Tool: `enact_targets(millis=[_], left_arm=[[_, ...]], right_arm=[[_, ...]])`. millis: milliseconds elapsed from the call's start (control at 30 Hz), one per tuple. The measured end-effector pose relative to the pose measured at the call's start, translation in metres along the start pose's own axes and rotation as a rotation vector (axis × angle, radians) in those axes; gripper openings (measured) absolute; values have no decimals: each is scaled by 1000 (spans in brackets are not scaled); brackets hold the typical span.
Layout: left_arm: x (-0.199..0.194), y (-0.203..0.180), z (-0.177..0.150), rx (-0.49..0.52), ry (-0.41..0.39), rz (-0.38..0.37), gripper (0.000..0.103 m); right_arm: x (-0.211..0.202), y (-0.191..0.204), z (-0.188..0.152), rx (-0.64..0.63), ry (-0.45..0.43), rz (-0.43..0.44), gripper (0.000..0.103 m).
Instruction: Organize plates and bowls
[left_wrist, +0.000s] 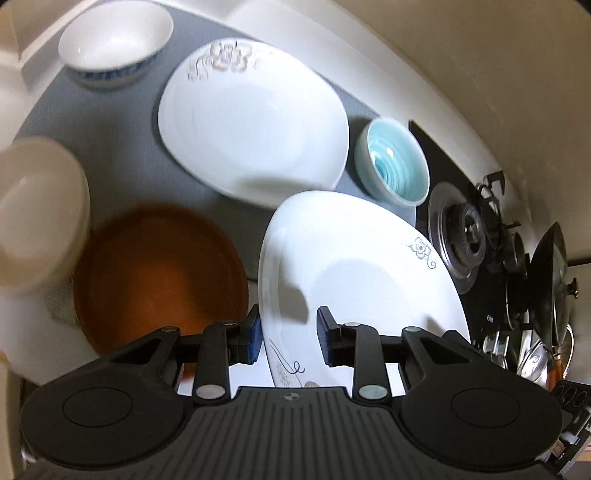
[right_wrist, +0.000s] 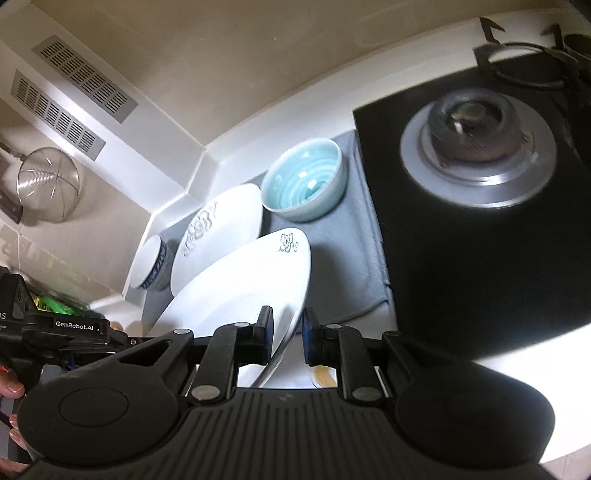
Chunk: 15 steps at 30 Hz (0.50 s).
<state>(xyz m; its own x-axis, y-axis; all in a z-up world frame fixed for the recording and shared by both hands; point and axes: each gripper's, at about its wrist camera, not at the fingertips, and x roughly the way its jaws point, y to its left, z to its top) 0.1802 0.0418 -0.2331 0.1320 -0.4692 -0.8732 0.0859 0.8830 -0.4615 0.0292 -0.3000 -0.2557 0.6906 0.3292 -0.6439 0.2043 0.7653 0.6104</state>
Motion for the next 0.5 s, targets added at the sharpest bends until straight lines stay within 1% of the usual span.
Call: enact_targets(millis=[167, 333, 500], left_arm=[[-8, 21, 33, 3, 17, -29, 31], [-18, 44, 70, 32, 16, -30, 31], [-15, 63, 107, 57, 30, -29, 31]], right_arm=[[19, 29, 14, 3, -15, -18, 17], [45, 64, 26, -6, -26, -40, 18], [76, 86, 31, -2, -27, -67, 18]])
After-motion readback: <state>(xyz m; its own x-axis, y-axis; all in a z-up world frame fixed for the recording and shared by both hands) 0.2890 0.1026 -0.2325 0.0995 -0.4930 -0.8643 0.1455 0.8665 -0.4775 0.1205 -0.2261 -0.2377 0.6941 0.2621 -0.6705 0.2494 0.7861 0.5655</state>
